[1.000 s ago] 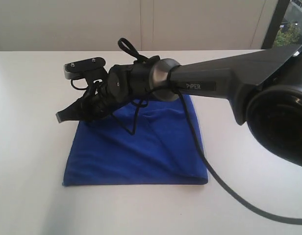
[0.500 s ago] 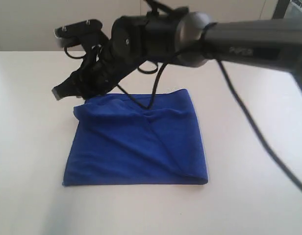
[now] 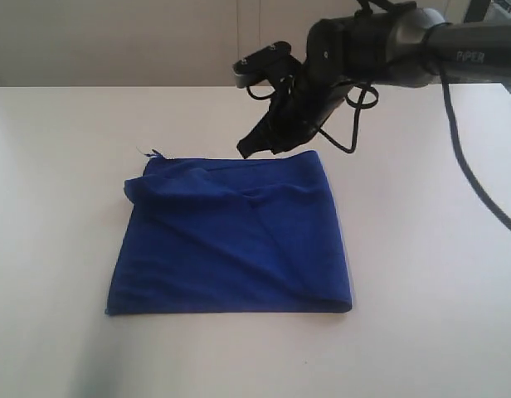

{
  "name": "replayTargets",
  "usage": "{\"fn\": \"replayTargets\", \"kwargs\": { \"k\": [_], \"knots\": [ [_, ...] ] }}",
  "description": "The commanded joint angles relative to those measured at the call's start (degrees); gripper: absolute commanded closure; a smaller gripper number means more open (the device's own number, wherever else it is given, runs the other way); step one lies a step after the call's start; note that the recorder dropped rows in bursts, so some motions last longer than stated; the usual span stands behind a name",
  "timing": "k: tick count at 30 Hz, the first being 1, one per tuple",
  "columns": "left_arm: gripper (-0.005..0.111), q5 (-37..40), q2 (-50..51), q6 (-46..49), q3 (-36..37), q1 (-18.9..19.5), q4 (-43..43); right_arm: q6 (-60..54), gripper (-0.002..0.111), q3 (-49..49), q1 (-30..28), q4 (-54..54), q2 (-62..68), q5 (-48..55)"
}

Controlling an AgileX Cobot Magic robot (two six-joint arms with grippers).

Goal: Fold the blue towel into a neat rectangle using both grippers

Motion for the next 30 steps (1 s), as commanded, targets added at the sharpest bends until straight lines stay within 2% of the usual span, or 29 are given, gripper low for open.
{"fn": "replayTargets", "kwargs": {
  "k": [1,7,13,18,23,30],
  "knots": [
    [0.107,0.10,-0.32,0.07,0.36,-0.01,-0.62,-2.64,0.108,0.24,-4.03,0.23,3.63,-6.19],
    [0.107,0.10,-0.32,0.07,0.36,-0.01,-0.62,-2.91,0.108,-1.22,-7.19,0.36,7.71,-7.34],
    [0.107,0.10,-0.32,0.07,0.36,-0.01,-0.62,-9.18,0.108,-2.62,-7.19,4.22,10.36,-7.83],
    [0.107,0.10,-0.32,0.07,0.36,-0.01,-0.62,-8.98,0.108,-2.62,-8.04,2.91,11.38,-8.01],
    [0.107,0.10,-0.32,0.07,0.36,-0.01,-0.62,0.84,0.108,-2.66,-10.83,-3.16,11.28,-4.34],
    [0.107,0.10,-0.32,0.07,0.36,-0.01,-0.62,15.21,0.108,-2.66,-13.11,-16.64,11.28,9.18]
  ]
}}
